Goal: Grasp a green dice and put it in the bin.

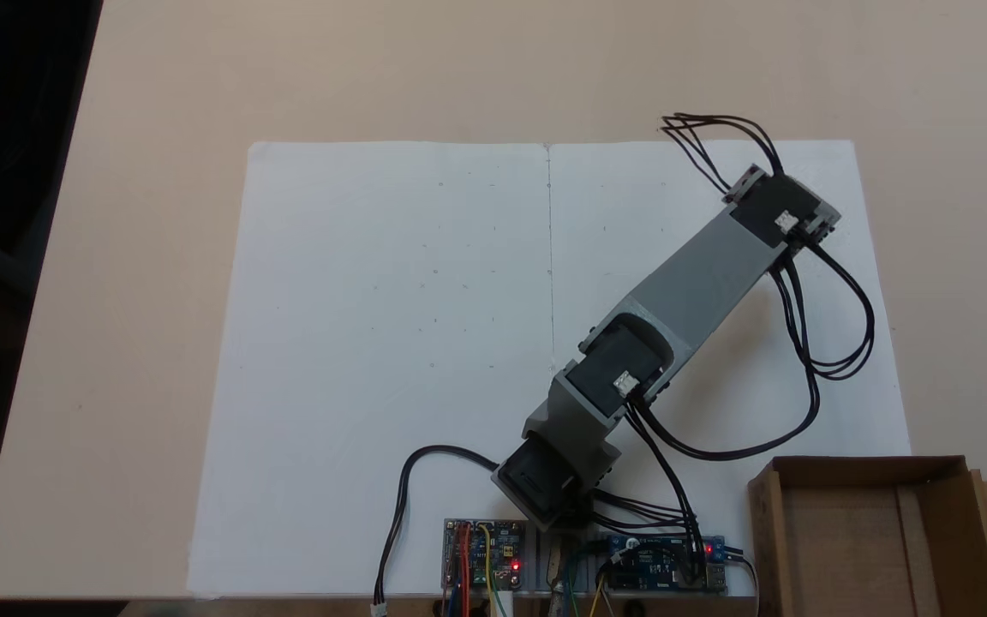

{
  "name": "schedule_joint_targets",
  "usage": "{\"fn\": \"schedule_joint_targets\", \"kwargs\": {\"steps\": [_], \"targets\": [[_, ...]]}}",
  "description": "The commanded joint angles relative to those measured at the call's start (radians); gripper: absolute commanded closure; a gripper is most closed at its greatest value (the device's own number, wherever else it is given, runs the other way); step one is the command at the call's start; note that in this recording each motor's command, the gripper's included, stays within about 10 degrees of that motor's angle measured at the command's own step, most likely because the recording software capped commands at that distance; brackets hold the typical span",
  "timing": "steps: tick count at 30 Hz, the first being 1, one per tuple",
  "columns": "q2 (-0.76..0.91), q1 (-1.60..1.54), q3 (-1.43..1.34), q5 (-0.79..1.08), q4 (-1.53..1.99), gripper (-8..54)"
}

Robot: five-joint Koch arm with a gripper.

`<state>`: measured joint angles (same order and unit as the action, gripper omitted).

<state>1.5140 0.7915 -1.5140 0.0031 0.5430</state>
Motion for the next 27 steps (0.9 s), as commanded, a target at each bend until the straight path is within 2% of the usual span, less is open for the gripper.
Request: {"fn": "schedule_joint_targets", "kwargs": {"steps": [1, 5, 14, 22, 27], "targets": [[0.078, 0.074, 0.086, -0.074, -0.086, 33.5], [0.150, 0.236, 0.091, -0.072, -0.094, 33.5], [0.192, 0.509, 0.100, -0.060, -0.074, 33.5], [0.172, 0.779, 0.098, 0.051, 0.031, 33.4], [0.092, 0.905, 0.097, 0.175, 0.067, 33.4]]}}
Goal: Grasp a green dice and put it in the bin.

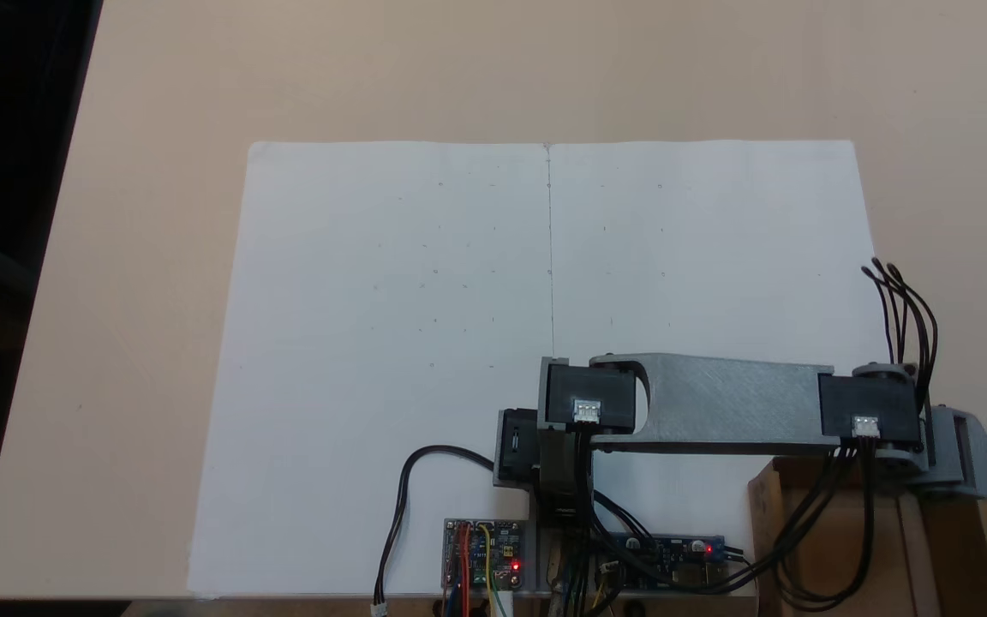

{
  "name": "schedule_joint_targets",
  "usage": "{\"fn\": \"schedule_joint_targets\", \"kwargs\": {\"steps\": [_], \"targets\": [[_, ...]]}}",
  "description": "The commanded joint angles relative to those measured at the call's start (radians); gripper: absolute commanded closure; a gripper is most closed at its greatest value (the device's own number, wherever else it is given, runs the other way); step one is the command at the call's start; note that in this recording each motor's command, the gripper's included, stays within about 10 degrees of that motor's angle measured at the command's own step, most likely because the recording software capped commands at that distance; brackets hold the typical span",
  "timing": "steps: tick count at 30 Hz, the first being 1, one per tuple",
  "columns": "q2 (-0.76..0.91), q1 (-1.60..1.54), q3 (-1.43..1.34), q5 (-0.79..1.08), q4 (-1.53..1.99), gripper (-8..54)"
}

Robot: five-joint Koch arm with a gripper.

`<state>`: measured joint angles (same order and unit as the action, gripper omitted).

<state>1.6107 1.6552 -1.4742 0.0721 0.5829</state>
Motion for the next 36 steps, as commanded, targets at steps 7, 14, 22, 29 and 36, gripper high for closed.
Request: {"fn": "schedule_joint_targets", "kwargs": {"steps": [7, 14, 22, 29, 36], "targets": [[-0.109, 0.124, 0.038, 0.222, 0.061, 33.5], [-0.121, 0.137, 0.038, 0.230, 0.058, 33.4], [-0.150, 0.100, 0.011, 0.222, 0.054, 1.5], [-0.129, 0.089, 0.011, 0.163, 0.014, 2.2], [0.066, -0.034, 0.012, -0.121, -0.067, 3.4]]}}
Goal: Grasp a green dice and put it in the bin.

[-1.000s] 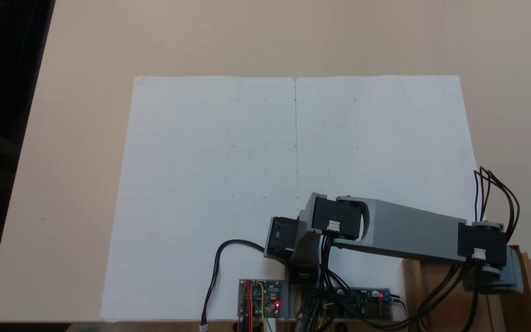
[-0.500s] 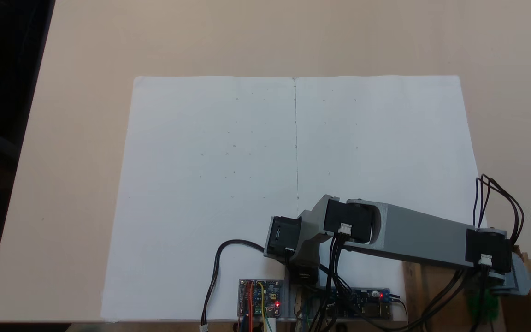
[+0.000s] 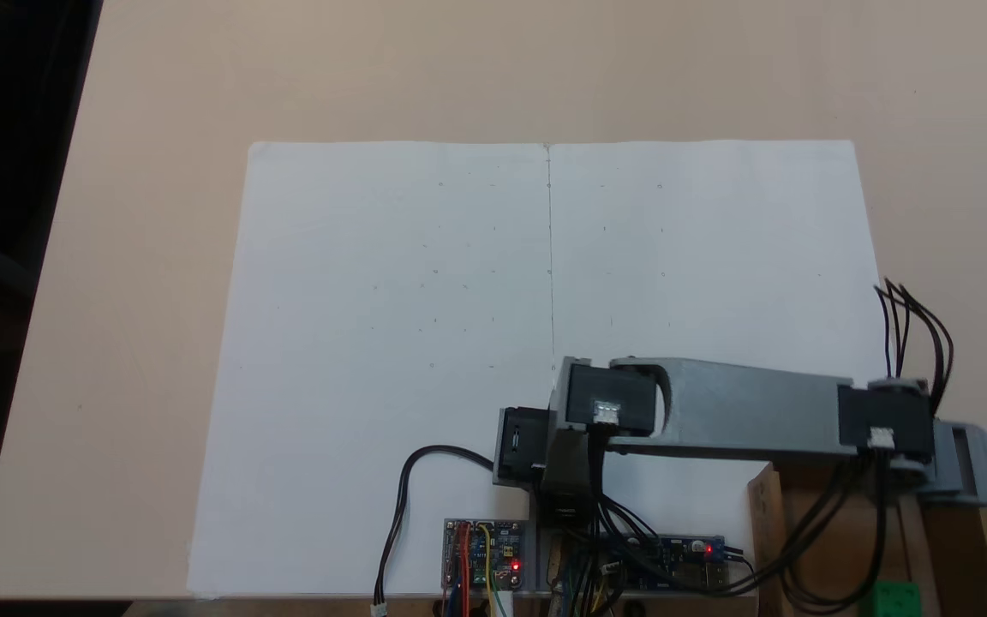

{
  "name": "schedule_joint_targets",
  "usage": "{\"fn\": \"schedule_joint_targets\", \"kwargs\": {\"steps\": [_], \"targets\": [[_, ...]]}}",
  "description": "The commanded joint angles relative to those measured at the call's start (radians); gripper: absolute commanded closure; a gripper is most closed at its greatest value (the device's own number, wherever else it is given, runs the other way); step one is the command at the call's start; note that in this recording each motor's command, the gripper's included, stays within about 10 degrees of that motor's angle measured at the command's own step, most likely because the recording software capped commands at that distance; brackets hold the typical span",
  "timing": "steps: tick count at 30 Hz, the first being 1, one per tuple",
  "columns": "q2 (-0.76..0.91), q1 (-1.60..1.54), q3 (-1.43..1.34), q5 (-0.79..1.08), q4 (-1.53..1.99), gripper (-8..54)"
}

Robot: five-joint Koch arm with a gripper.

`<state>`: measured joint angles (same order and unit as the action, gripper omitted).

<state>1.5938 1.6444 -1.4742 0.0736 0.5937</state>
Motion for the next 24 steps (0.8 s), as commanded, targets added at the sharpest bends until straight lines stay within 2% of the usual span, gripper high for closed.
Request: {"fn": "schedule_joint_targets", "kwargs": {"steps": [1, 8, 17, 24], "targets": [[0.110, -0.060, 0.012, -0.161, -0.089, 3.3], [0.221, -0.403, 0.012, -0.330, -0.233, 1.4], [0.238, -0.853, 0.003, -0.324, -0.287, 1.1], [0.247, -1.115, -0.120, -0.316, -0.383, 1.1]]}}
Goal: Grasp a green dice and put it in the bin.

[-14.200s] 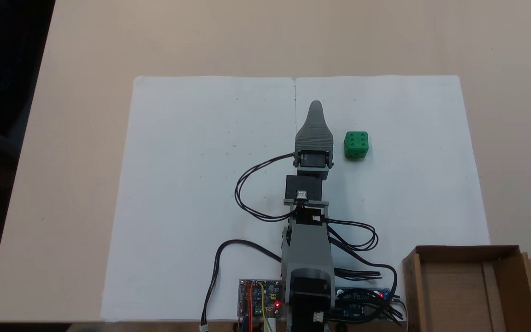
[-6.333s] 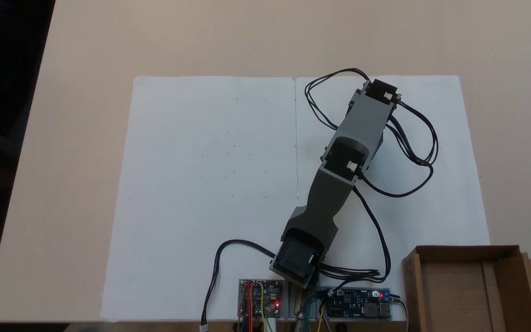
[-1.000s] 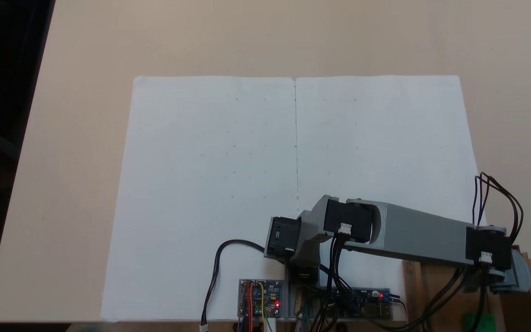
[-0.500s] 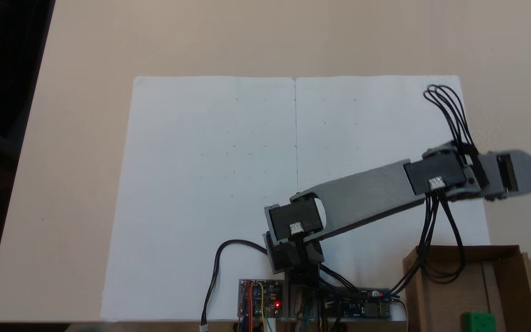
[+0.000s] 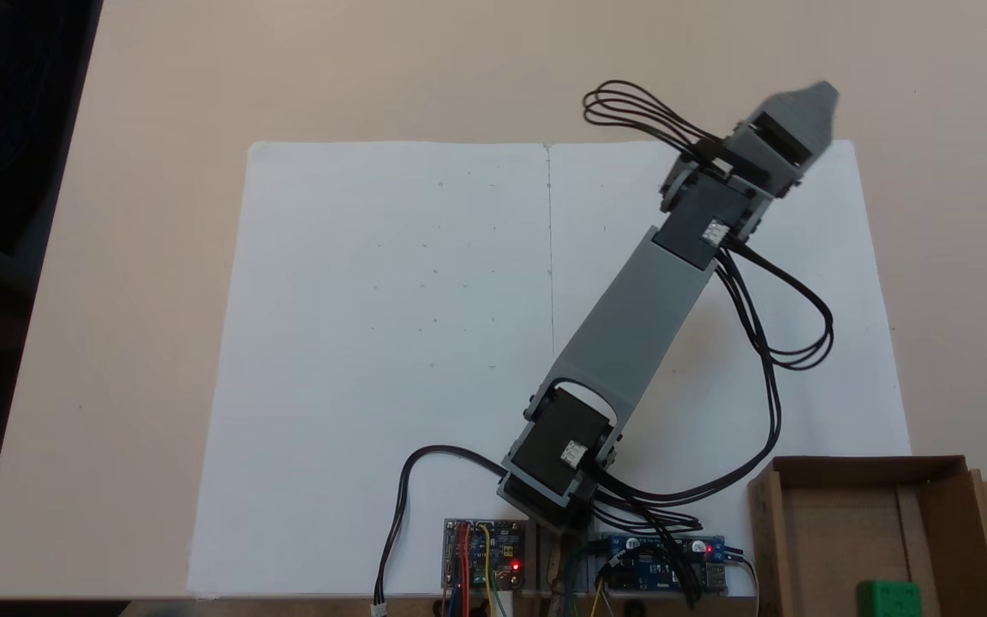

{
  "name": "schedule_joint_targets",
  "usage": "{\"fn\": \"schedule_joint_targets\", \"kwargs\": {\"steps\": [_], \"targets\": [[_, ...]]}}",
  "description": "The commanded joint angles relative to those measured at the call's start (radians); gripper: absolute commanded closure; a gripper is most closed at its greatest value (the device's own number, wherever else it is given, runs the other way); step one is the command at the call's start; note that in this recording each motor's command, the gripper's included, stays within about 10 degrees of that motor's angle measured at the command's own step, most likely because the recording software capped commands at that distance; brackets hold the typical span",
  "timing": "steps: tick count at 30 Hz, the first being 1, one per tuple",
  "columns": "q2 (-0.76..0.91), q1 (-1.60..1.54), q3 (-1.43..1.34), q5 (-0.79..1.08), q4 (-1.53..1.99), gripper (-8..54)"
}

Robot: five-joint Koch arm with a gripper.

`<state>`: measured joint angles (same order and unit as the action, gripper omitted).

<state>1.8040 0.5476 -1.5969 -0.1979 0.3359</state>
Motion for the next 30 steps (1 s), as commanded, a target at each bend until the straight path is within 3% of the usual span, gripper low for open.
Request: {"fn": "schedule_joint_targets", "kwargs": {"steps": [1, 15, 30], "targets": [[0.040, -0.048, -0.034, -0.040, -0.168, 1.3], [0.146, -0.380, -0.584, 0.172, -0.627, 1.2], [0.221, -0.540, -1.086, 0.241, -1.113, 2.9]]}}
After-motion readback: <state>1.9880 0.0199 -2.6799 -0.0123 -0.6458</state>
